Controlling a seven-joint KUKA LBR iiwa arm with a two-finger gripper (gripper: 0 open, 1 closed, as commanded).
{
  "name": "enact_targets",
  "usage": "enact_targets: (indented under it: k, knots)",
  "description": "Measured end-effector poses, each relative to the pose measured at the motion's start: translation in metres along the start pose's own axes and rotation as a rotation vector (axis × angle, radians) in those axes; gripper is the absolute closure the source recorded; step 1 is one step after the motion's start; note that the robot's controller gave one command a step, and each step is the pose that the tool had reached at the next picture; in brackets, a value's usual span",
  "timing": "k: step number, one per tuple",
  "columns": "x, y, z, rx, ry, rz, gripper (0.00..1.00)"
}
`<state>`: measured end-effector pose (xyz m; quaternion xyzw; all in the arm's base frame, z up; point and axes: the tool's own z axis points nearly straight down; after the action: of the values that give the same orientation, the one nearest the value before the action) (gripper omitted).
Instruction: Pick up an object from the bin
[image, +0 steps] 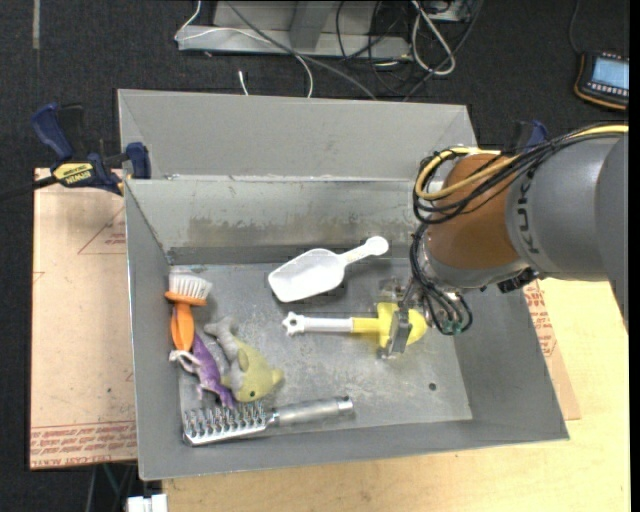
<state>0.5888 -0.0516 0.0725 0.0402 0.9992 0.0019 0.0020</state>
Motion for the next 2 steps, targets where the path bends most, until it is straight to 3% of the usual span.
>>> enact_targets:
  k: [1, 2]
  knots:
    - [0.003, 0.000, -0.016, -0.001, 0.011, 0.000, 1.00]
    - [0.002, 0.001, -0.056, -0.001, 0.006, -0.001, 1.00]
